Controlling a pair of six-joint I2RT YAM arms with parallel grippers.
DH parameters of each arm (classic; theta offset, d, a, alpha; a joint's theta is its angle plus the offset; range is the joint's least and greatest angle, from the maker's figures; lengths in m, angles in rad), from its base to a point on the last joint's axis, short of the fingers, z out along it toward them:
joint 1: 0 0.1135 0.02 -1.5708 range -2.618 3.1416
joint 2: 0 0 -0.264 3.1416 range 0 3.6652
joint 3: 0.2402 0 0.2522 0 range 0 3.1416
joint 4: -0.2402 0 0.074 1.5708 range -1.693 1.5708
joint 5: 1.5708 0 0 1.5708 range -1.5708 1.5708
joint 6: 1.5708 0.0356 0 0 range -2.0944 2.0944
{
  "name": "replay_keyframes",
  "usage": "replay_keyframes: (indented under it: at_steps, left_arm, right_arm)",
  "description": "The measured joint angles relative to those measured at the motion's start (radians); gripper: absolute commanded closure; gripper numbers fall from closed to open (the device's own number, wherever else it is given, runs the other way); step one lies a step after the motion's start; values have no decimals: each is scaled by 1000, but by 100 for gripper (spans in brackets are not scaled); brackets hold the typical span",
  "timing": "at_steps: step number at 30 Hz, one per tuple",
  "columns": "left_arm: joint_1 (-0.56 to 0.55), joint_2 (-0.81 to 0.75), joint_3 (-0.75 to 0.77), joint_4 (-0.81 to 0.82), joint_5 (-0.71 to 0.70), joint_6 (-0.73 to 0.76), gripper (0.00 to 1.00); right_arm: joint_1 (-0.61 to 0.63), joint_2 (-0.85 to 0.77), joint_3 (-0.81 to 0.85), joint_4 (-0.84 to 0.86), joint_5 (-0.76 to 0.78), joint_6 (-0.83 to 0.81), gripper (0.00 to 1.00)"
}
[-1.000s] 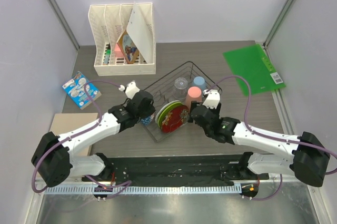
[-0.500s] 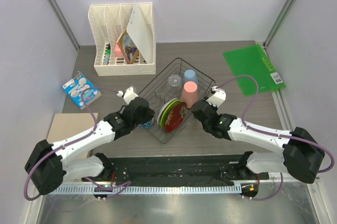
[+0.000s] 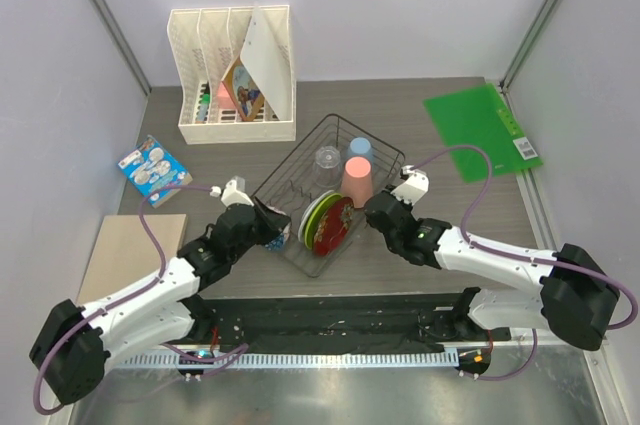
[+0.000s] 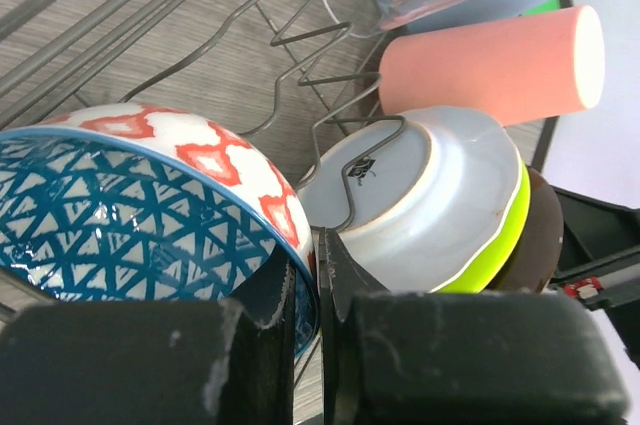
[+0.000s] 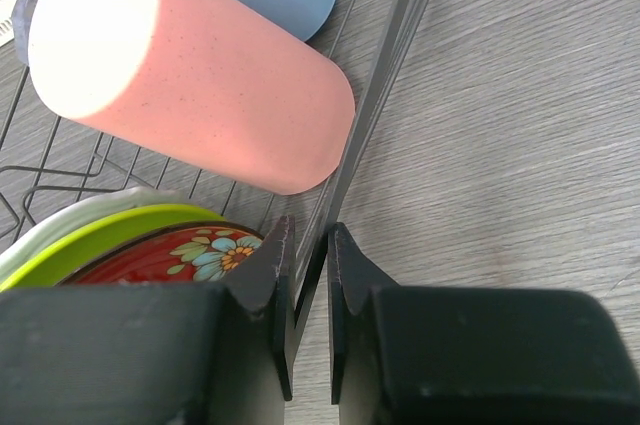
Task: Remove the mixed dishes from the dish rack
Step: Pick up the bowl from the dish rack.
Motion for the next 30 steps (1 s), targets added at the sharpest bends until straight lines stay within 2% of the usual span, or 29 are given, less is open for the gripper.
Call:
replay_keyframes:
  at_steps: [8,13,21,26,30]
  left_arm:
    - [74,-8,-34,110,152,6,100]
    - [83,-8,-27,115,190,29,100]
    - [85,-21,95,72,234,107,100]
    - [80,-29,126,239,291,101,100]
    - [79,-20,124,304,312,79,100]
  right_arm:
    - [0,-13,-8,-11,13,0,99]
    - [0,-13,-10,-21,19,-1,99]
    - [0,-13,-10,-48,27,-9,99]
    - [0,-13,-9,-19,16,-8,99]
    - [2,-16,-7,-9,0,-14,99]
